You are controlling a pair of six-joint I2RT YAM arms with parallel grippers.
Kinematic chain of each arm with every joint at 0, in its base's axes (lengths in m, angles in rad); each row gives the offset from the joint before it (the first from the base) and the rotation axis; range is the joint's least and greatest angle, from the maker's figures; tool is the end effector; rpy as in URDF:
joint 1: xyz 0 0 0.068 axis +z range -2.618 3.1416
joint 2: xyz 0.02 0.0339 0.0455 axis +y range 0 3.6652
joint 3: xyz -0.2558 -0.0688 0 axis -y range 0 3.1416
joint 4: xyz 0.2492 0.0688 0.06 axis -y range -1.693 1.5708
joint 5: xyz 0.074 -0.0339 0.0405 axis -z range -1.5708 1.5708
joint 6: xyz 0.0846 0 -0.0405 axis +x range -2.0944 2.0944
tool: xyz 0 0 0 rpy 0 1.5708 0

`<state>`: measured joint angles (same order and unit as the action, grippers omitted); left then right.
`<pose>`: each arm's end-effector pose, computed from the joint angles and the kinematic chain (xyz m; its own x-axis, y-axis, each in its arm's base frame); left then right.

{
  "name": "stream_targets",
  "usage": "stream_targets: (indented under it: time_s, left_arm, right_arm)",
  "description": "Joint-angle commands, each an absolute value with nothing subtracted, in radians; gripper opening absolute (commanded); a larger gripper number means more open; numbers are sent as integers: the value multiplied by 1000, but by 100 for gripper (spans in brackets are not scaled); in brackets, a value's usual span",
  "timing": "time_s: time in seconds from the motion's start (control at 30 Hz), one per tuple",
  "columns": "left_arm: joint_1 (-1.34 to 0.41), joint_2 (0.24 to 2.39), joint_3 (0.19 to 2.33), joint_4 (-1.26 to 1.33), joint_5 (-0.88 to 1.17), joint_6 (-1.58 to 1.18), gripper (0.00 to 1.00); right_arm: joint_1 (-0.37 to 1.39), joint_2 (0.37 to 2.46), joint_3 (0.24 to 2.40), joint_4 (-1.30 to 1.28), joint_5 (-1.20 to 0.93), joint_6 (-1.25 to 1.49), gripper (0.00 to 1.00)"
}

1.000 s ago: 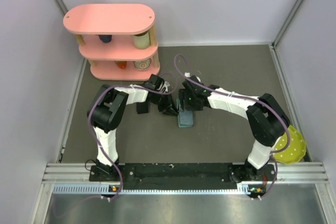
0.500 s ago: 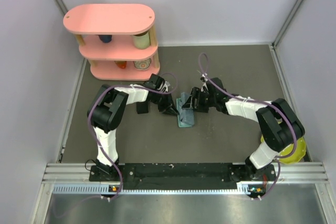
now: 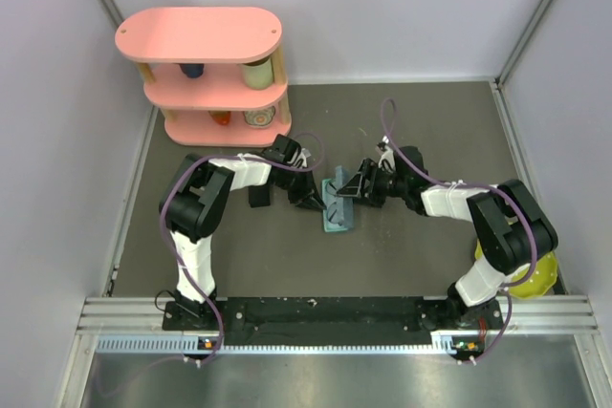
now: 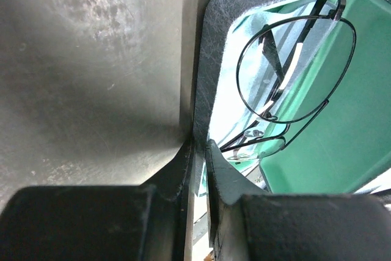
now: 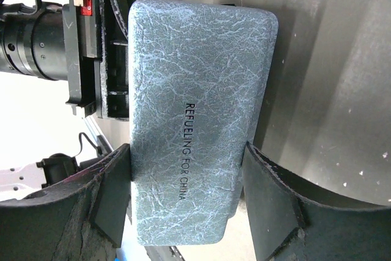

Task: Organize the sunglasses
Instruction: Open the case with the sunglasses at the center of the board.

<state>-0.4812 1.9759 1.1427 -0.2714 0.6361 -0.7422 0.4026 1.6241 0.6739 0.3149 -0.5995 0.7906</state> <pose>0.3284 -0.2281 0.0776 -0.9952 -0.0937 0.0274 -0.0864 0.7139 -0.6949 0.2970 0.1784 0.1157 -0.9110 0.2499 -0.3282 -0.1334 0.5744 0.8076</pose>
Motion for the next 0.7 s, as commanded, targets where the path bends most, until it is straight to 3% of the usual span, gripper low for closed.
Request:
stream_targets:
  time_s: [0.0, 0.07, 0.3, 0.67]
  left_arm:
    - [-482, 2010, 1143, -331, 548, -710, 12]
    - [-482, 2010, 1144, -331, 548, -710, 12]
    - [-480, 2008, 1154, -342, 541, -706, 12]
    - [-482, 2016, 1158, -360, 528, -707, 12]
  right_arm:
    - [390, 1611, 650, 304, -588, 776, 34]
    - [388, 1605, 652, 279, -578, 761, 36]
    - [364, 1582, 601, 294, -555, 747, 55]
    - [330, 1566, 563, 293, -560, 724, 59]
